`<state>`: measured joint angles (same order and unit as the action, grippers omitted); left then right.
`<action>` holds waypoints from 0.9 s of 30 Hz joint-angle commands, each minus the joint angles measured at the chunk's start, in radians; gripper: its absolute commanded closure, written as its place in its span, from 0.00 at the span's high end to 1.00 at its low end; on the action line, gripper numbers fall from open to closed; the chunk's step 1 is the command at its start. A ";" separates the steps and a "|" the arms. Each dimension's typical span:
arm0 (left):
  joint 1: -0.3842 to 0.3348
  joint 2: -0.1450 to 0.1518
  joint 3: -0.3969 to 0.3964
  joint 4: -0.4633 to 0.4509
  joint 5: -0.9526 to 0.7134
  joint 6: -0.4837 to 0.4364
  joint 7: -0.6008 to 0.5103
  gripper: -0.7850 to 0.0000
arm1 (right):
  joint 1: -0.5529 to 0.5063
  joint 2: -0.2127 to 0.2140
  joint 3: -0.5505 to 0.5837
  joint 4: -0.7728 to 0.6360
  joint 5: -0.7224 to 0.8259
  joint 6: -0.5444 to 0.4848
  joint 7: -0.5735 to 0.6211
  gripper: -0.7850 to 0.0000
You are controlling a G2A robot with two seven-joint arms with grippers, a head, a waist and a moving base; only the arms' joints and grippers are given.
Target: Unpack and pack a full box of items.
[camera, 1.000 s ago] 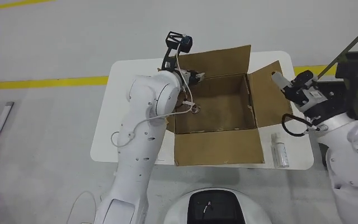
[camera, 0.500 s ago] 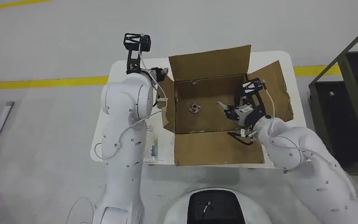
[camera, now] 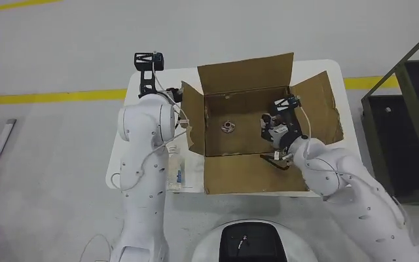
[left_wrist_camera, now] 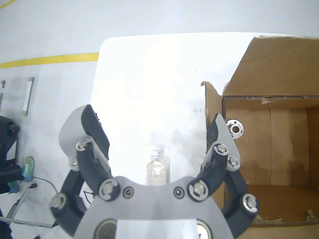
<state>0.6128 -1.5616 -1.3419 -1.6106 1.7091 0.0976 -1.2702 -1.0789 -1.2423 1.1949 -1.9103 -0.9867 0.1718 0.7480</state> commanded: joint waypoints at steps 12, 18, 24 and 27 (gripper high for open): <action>0.000 0.000 0.000 0.000 0.000 0.000 0.000 1.00 | 0.377 -0.091 -0.307 0.311 -0.191 0.244 0.225 0.00; 0.000 0.000 0.000 0.000 0.000 0.000 0.000 1.00 | 0.492 -0.143 -0.379 0.496 -0.121 0.300 0.259 0.00; 0.000 0.000 0.000 0.000 0.000 0.000 0.000 1.00 | 0.532 -0.164 -0.402 0.575 -0.082 0.279 0.275 0.00; 0.000 0.000 0.000 0.000 0.000 0.000 0.000 1.00 | 0.532 -0.164 -0.402 0.575 -0.082 0.279 0.275 0.00</action>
<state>0.6128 -1.5616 -1.3419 -1.6106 1.7090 0.0976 -1.2702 -0.5470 -1.4065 0.7925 -1.3356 -1.0686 0.4509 1.0235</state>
